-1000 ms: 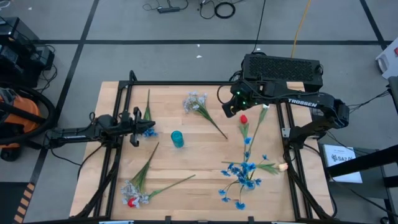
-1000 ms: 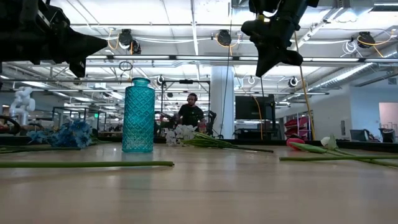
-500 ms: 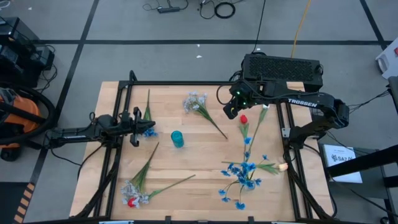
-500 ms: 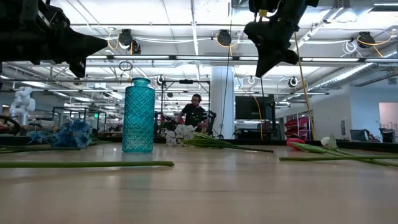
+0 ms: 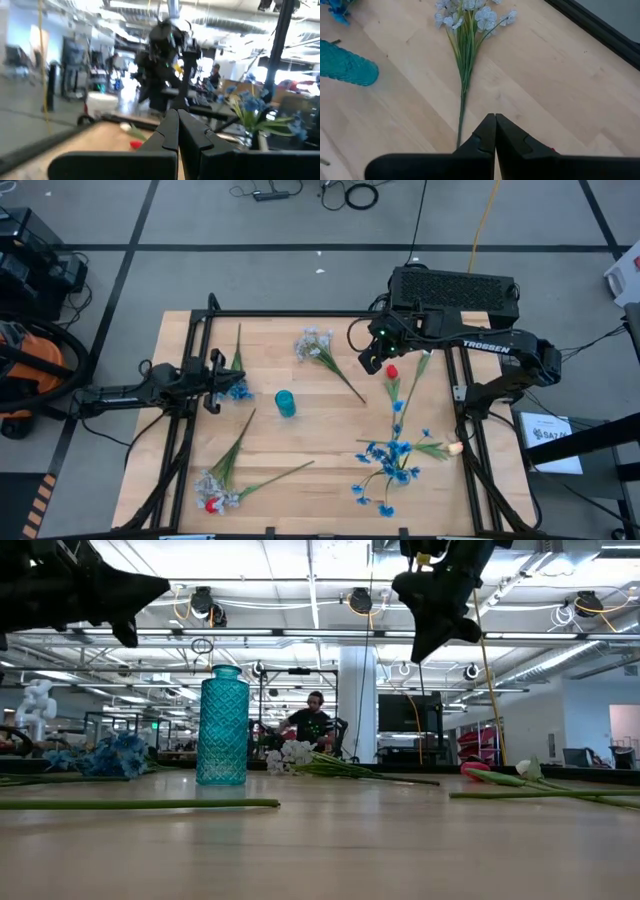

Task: Sort flowers into vase by color
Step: Put the bottom white flower into the blue vase

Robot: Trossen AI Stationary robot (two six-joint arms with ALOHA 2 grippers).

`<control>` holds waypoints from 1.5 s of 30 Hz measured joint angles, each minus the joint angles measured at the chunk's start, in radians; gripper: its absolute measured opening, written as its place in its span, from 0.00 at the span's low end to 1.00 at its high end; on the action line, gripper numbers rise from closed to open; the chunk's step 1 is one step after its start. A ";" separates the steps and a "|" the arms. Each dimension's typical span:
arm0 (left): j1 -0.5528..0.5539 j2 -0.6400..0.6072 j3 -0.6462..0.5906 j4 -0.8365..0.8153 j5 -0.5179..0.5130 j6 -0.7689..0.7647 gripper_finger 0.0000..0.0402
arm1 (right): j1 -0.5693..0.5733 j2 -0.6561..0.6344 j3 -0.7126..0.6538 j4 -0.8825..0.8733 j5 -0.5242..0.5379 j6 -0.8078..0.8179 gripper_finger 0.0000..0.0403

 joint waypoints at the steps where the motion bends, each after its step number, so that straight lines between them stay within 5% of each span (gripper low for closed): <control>1: -0.001 0.002 0.012 -0.017 -0.003 0.027 0.01 | 0.003 0.000 0.000 0.000 0.000 0.003 0.00; 4: -0.005 0.035 0.098 -0.098 -0.004 0.100 0.01 | 0.015 0.000 0.000 0.000 0.000 0.017 0.00; 12: -0.007 0.303 0.442 -0.672 0.009 0.115 0.01 | 0.032 0.000 0.000 -0.008 0.000 -0.002 0.00; 17: -0.016 0.496 0.577 -0.754 0.144 0.136 0.01 | 0.032 0.000 0.000 -0.008 0.000 -0.004 0.00; 24: -0.081 0.721 0.747 -0.979 0.275 0.437 0.01 | 0.032 0.000 0.000 -0.014 0.000 -0.029 0.00; 39: -0.227 1.055 0.913 -1.306 0.214 0.945 0.01 | 0.032 0.000 0.000 -0.073 0.000 -0.030 0.00; 45: -0.369 1.158 0.913 -1.387 0.054 1.219 0.01 | 0.032 0.000 0.000 -0.072 0.000 -0.005 0.00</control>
